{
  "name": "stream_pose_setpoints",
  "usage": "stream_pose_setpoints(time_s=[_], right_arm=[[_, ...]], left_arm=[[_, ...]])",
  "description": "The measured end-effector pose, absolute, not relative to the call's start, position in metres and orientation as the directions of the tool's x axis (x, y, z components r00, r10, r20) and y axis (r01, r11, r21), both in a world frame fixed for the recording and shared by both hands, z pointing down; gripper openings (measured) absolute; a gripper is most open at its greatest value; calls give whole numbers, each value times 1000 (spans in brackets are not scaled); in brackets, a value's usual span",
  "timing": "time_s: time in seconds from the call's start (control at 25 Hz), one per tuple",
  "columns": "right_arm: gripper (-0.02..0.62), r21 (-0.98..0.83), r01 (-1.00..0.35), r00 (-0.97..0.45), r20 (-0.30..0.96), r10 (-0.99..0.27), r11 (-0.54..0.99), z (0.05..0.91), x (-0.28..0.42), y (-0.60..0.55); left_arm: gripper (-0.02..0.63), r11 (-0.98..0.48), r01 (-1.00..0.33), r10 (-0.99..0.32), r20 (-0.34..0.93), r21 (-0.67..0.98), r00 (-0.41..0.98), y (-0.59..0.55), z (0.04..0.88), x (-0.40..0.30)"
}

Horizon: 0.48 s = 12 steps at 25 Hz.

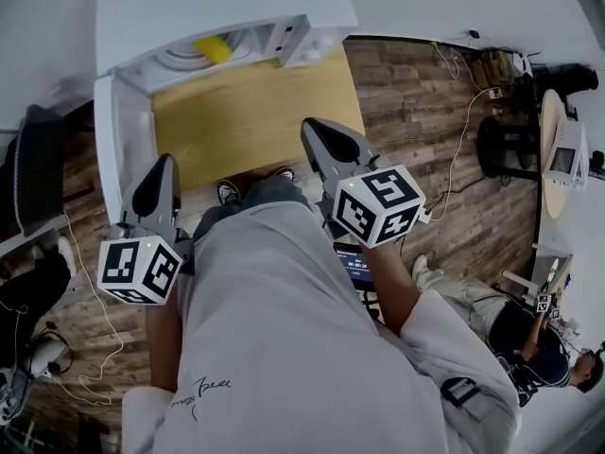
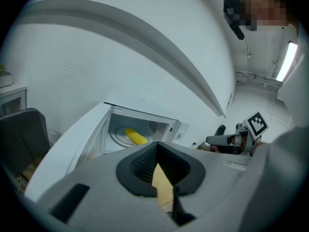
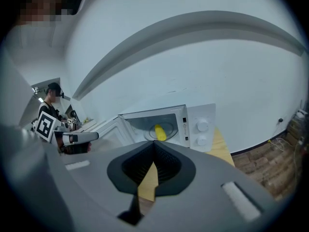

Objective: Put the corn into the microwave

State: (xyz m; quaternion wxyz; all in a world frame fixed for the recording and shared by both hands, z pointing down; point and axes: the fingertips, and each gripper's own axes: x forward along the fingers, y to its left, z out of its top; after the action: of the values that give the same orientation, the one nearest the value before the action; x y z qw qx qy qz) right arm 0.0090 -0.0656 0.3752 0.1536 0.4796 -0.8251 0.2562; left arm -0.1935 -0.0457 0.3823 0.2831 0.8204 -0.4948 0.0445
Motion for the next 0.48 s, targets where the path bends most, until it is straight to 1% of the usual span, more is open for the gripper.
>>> stream_pose_setpoints(time_s=[0.48], right_arm=[[11,-204,-890,-448,562,-695,409,378,11,-57]], left_arm=[[-12,-305,-854,-814,350,422,464,-37,385,-203]])
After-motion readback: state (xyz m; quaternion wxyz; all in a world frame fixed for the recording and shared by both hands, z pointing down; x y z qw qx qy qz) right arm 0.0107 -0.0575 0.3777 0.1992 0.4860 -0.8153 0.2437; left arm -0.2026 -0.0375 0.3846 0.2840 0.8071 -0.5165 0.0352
